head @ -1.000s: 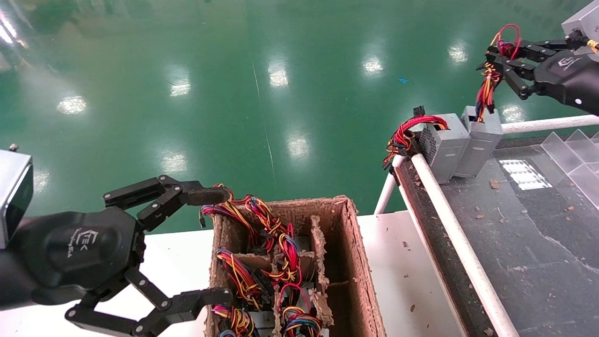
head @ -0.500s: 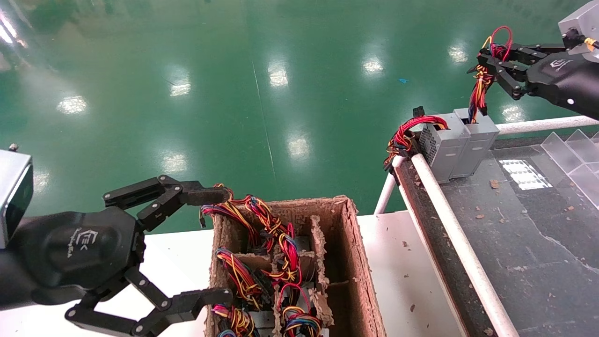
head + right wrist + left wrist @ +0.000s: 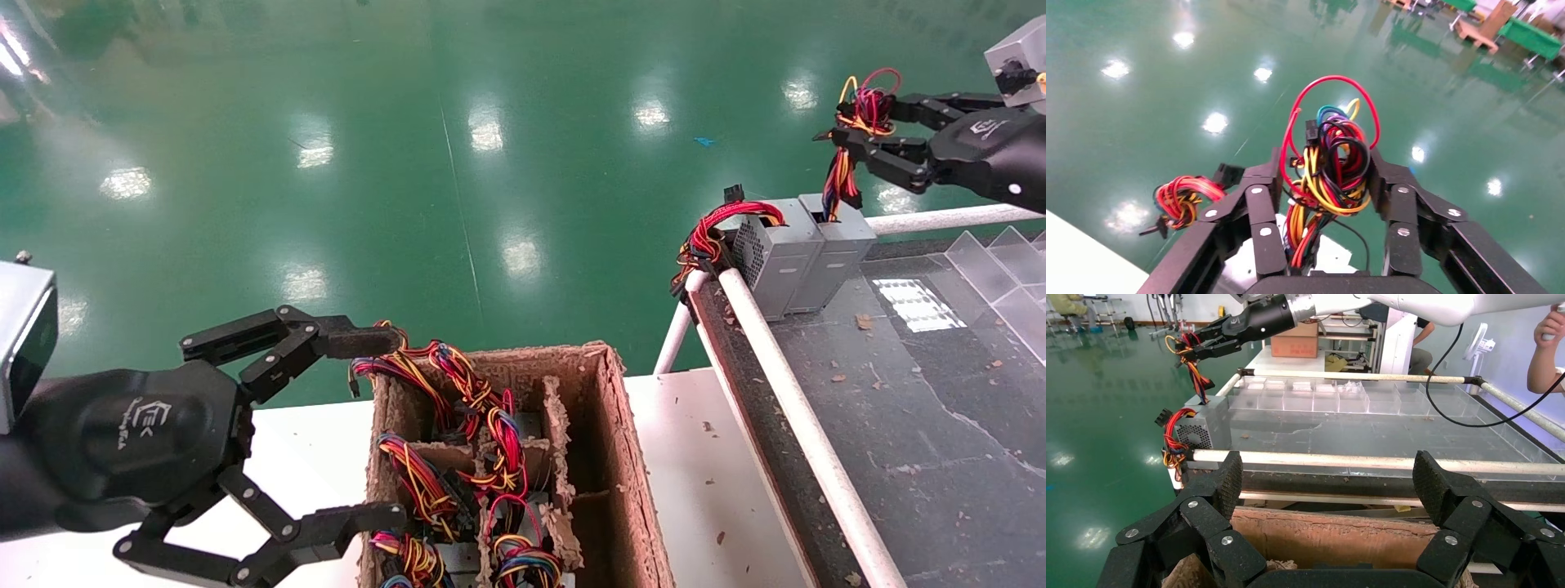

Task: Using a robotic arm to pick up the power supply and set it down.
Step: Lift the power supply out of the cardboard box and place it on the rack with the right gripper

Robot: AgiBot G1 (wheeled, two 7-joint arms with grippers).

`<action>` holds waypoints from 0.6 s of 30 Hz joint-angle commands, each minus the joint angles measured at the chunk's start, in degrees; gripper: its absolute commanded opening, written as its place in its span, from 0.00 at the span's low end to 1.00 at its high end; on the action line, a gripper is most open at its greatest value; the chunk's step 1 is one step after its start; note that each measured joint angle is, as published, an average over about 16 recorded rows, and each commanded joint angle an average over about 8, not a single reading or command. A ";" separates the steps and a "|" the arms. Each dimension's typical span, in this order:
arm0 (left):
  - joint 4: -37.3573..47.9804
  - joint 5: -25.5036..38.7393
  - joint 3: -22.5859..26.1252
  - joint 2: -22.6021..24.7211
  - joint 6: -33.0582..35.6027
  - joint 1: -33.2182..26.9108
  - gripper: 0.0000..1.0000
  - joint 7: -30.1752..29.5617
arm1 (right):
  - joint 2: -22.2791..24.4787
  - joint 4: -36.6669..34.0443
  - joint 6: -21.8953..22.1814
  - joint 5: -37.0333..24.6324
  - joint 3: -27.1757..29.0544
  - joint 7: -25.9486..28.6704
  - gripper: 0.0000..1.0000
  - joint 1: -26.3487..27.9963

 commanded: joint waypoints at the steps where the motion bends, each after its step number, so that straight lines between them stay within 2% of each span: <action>1: 0.00 0.00 0.00 0.00 0.00 0.00 1.00 0.00 | 0.03 -0.67 -0.76 -0.47 -0.44 0.66 1.00 0.55; 18: 0.00 -0.01 0.01 -0.01 -0.01 0.00 1.00 0.01 | 0.34 -4.95 -3.85 4.90 2.87 -2.89 1.00 1.10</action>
